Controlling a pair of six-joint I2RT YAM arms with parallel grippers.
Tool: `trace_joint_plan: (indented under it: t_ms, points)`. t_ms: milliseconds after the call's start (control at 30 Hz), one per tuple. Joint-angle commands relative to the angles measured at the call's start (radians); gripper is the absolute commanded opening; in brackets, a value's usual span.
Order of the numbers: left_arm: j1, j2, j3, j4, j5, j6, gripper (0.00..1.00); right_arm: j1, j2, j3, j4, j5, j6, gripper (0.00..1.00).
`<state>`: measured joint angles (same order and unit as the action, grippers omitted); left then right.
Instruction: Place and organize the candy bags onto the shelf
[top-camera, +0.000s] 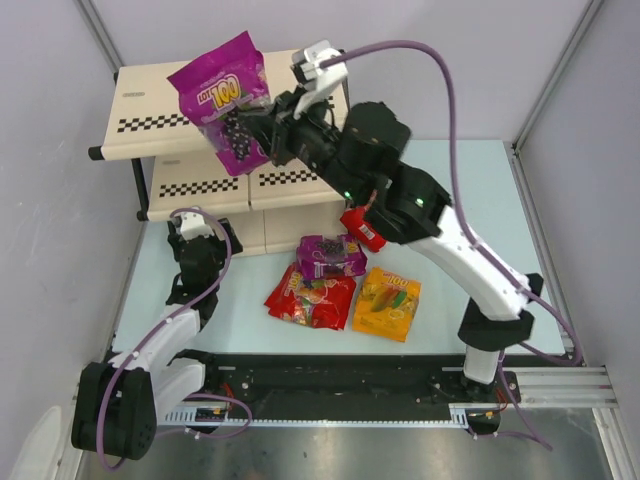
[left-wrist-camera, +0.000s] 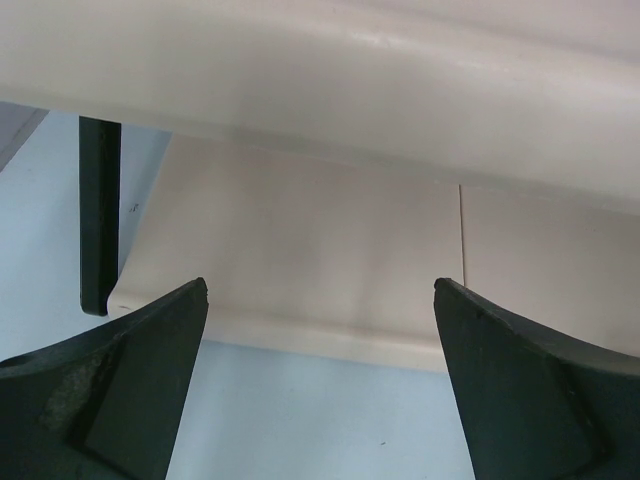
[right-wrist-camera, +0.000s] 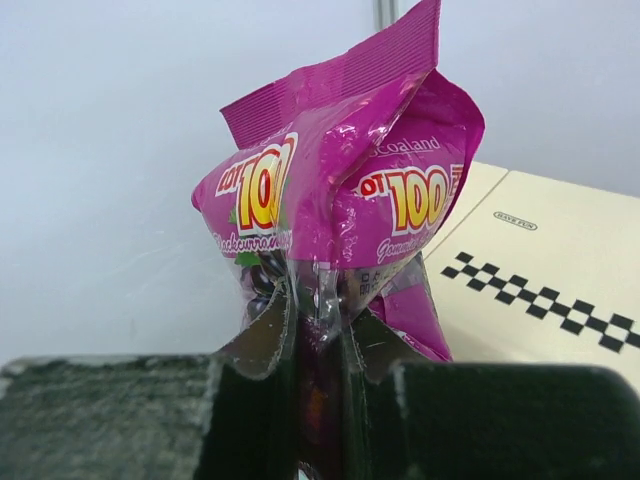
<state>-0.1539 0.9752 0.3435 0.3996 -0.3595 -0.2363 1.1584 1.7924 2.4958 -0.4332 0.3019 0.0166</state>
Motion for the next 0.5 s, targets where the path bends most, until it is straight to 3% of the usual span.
trace_joint_plan:
  t_ms: [0, 133, 300, 467]
  points:
    - [0.011, -0.003, 0.014, 0.016, 0.001, -0.014, 1.00, -0.121, 0.068, 0.011, 0.243, -0.122, 0.127, 0.00]
    - [0.011, -0.004, 0.012, 0.018, -0.001, -0.015, 1.00, -0.131, 0.102, -0.080, 0.485, -0.170, 0.126, 0.00]
    - [0.011, -0.004, 0.011, 0.018, -0.001, -0.015, 1.00, -0.152, 0.226, 0.063, 0.513, -0.245, 0.192, 0.00]
    - [0.013, -0.004, 0.011, 0.019, 0.001, -0.015, 1.00, -0.235, 0.223, 0.029, 0.620, -0.291, 0.325, 0.00]
